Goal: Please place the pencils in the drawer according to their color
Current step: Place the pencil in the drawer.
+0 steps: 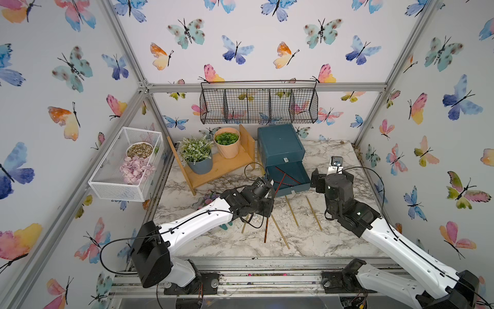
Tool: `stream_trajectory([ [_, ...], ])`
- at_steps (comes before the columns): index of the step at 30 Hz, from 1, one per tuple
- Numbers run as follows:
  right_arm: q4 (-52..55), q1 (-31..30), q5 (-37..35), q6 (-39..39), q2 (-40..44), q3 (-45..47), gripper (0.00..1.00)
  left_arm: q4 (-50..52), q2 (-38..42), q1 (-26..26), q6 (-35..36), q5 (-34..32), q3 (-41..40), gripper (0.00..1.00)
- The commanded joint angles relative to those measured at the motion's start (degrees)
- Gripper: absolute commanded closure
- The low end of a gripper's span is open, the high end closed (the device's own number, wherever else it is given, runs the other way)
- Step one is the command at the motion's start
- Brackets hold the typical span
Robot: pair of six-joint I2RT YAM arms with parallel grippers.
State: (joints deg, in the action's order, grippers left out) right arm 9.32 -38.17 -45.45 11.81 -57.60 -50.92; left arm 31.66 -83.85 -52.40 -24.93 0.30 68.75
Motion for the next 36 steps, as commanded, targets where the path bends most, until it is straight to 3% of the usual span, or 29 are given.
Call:
stream_trajectory([
  [1,-0.9,0.2,-1.8,0.8,1.0,0.6,0.02,4.0,-2.5,0.6,2.0,0.3,3.6,1.0],
  [18,-1.7,0.2,-2.5,0.0,2.3,1.5,0.02,11.8,-17.7,3.8,11.1,-3.8,21.2,1.0],
  [36,-2.2,0.2,-0.5,0.7,1.4,1.8,0.02,12.5,-25.2,4.9,14.2,-6.1,31.1,1.0],
])
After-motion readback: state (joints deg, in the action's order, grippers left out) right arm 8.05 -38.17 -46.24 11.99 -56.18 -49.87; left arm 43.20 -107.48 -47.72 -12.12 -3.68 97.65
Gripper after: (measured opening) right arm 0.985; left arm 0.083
